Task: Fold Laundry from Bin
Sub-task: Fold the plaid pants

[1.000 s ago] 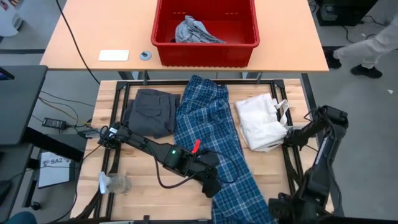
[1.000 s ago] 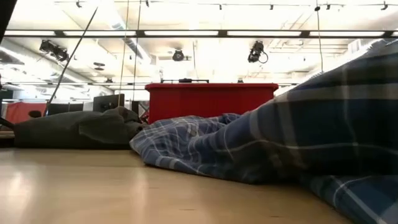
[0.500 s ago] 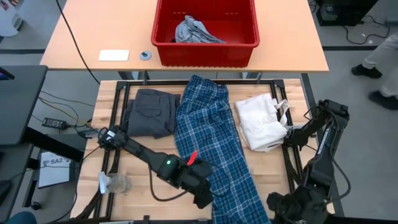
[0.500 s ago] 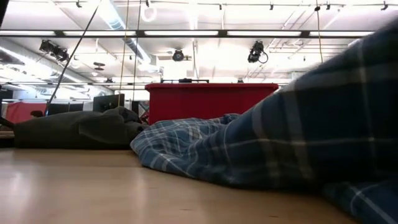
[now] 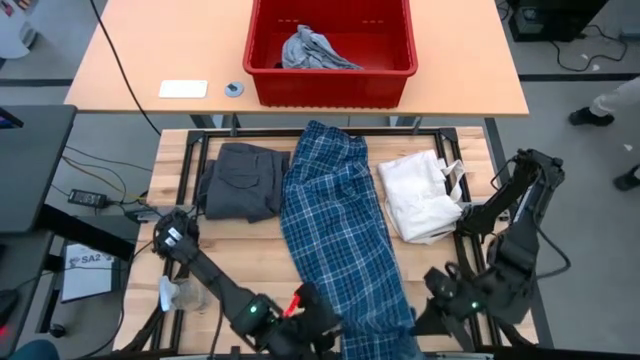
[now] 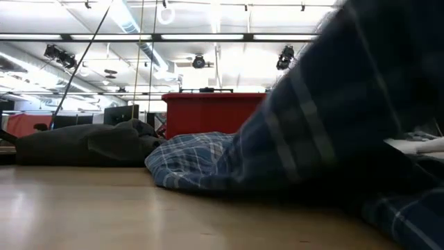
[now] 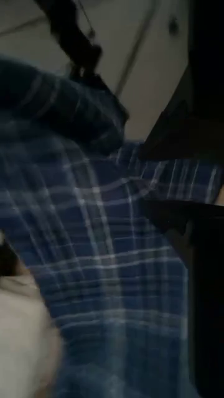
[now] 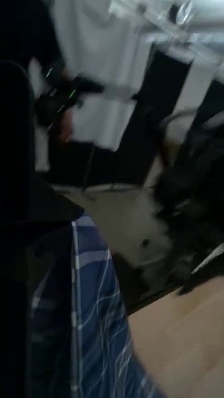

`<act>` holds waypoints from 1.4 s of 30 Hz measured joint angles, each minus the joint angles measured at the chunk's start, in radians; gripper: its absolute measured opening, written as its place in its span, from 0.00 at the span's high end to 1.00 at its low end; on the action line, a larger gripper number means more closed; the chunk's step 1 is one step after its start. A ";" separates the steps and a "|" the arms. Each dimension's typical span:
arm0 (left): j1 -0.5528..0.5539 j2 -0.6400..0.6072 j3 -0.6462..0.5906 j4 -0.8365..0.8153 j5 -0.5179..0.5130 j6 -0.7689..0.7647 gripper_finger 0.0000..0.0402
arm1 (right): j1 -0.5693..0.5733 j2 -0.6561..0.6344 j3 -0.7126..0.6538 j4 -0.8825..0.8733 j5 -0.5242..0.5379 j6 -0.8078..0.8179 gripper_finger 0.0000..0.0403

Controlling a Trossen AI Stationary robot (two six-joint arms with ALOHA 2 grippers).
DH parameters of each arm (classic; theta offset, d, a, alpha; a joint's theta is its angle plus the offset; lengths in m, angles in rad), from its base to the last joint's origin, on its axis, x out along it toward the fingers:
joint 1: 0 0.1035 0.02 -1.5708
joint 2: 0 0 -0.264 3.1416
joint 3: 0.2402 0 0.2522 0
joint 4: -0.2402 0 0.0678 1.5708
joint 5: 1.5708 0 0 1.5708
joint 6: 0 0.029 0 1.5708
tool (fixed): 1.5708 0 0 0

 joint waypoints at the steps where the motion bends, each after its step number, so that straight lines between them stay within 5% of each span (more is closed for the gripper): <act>1: -0.011 0.011 0.000 0.018 -0.021 0.057 0.71 | -0.015 -0.009 0.000 0.023 0.001 -0.008 1.00; 7: -0.052 0.112 -0.001 0.085 -0.039 0.215 0.71 | -0.086 -0.067 0.000 0.086 0.008 -0.045 1.00; 18: -0.058 0.142 -0.001 0.164 -0.260 0.151 0.71 | -0.184 -0.119 0.000 0.093 -0.015 -0.055 1.00; 42: 0.039 0.142 -0.001 0.128 -0.239 0.129 0.73 | -0.303 -0.126 0.000 0.298 -0.034 -0.135 1.00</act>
